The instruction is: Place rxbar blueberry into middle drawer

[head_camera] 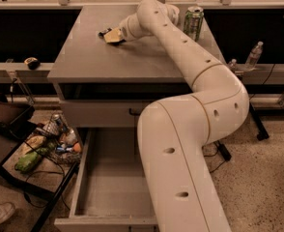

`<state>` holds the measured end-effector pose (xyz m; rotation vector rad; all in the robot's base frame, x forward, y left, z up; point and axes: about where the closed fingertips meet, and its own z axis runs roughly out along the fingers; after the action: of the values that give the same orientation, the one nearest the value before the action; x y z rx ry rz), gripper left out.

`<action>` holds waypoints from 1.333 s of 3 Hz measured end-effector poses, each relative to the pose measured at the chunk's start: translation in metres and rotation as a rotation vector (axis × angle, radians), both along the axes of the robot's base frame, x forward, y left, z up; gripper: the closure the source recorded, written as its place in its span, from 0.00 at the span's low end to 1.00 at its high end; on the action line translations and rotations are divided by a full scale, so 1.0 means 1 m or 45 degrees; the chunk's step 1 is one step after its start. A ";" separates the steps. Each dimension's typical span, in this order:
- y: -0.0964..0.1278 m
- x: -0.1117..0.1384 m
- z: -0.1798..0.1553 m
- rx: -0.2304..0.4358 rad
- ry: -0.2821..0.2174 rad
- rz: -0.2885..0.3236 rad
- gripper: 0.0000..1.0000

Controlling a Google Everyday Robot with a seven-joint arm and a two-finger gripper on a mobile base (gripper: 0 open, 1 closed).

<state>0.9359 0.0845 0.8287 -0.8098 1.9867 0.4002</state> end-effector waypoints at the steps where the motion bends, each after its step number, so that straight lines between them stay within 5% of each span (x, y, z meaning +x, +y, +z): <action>1: 0.000 0.000 0.009 0.000 0.000 0.000 1.00; 2: 0.000 0.000 0.013 0.000 0.000 0.000 1.00; 4: -0.041 -0.043 0.112 -0.159 -0.206 -0.010 1.00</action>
Offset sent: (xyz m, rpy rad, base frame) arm -0.0458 -0.0313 0.0939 -0.1134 -0.1594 -0.0038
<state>0.8929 0.0431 0.9404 -0.8835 1.8771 0.2006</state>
